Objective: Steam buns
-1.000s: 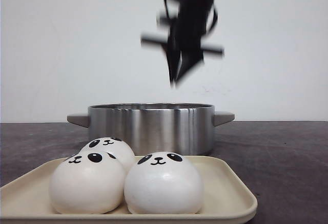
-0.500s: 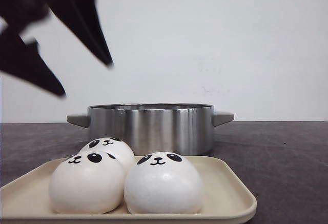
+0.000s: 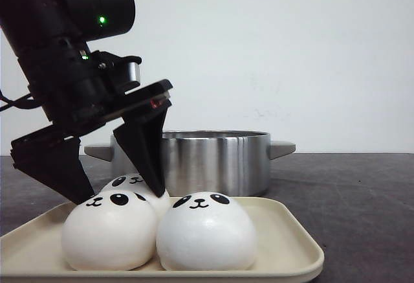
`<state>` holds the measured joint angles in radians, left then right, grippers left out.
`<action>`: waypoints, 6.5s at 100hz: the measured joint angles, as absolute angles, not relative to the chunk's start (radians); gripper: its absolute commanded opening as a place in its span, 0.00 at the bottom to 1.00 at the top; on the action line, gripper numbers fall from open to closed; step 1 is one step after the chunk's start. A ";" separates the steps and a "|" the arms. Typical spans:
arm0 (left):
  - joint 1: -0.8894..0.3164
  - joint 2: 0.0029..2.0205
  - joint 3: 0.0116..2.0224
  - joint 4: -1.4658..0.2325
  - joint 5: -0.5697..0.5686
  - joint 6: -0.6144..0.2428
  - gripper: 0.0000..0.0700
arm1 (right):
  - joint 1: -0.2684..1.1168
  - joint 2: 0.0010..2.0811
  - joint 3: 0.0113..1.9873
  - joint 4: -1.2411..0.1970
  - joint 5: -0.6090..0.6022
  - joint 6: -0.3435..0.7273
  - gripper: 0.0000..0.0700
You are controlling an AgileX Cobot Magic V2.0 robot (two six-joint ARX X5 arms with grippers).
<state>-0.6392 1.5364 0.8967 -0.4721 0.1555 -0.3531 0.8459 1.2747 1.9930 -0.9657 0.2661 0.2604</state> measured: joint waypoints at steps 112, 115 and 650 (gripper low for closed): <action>-0.660 1.304 0.901 -0.558 0.059 -0.350 0.00 | 0.857 1.276 1.993 -1.036 0.263 0.278 0.01; -0.663 1.266 0.901 -0.557 0.059 -0.347 0.00 | 0.857 1.276 1.993 -1.036 0.263 0.278 0.01; -0.513 0.943 1.583 -0.848 0.024 -0.272 0.78 | 0.631 1.811 1.665 -0.812 -0.006 0.369 0.01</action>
<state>-0.5129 0.9432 1.5829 -0.8478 0.0242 -0.2722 0.6308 1.8111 1.6653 -0.8124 -0.0063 0.3687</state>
